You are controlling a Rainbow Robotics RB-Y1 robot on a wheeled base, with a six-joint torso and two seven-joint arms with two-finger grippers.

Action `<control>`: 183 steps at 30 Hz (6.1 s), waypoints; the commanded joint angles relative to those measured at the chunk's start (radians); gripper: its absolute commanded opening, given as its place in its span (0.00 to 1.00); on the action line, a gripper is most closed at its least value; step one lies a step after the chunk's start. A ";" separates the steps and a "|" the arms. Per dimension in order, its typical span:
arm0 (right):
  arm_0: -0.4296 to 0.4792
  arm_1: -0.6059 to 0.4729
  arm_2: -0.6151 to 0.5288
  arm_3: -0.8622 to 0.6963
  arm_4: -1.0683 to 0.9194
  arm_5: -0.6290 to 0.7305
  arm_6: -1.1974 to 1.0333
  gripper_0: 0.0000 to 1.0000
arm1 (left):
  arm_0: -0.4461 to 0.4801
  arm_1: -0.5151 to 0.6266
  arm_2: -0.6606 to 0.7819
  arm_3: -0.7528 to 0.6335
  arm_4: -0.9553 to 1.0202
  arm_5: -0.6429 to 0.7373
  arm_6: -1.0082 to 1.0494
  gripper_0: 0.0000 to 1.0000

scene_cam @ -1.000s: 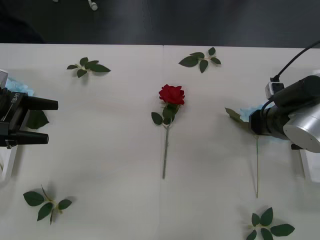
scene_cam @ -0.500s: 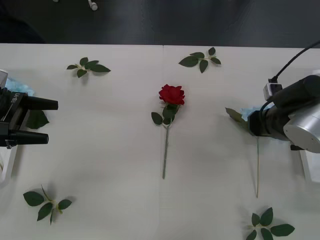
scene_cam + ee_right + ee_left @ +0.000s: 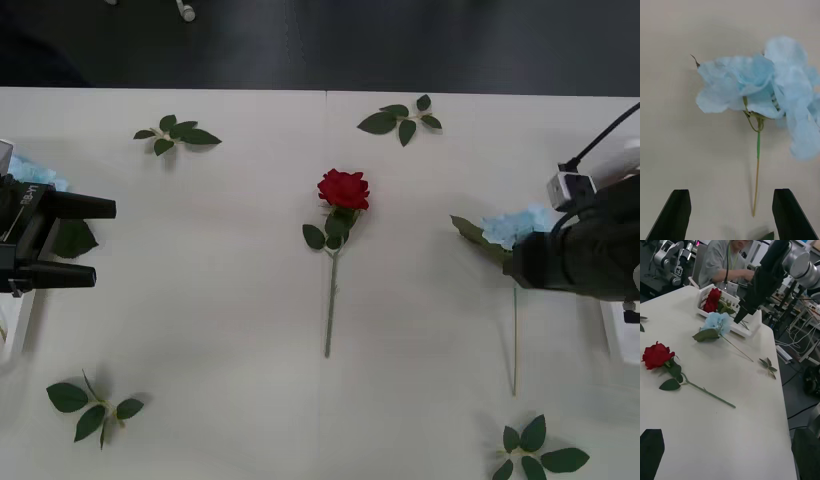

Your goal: Put the red flowers into the right box and the blue flowers into the left box

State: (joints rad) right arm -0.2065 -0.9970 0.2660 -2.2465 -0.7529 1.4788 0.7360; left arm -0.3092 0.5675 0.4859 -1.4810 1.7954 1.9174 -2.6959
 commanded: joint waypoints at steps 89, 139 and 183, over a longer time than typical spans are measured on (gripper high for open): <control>0.125 -0.193 -0.033 -0.107 -0.180 -0.966 0.582 0.00 | 0.007 0.011 0.008 -0.033 0.025 0.002 -0.009 1.00; -0.752 0.400 0.880 0.435 -0.174 -1.552 0.829 0.00 | 0.002 -0.144 -0.061 -0.033 -0.039 0.002 -0.009 1.00; -0.754 0.400 0.881 0.435 -0.174 -1.552 0.829 0.81 | -0.010 -0.239 -0.115 -0.033 -0.093 -0.008 -0.009 0.00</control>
State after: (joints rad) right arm -0.9359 -0.5996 1.1575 -1.7968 -0.9223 -0.0675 1.5758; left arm -0.3082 0.3226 0.3928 -1.4857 1.6932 1.9166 -2.6959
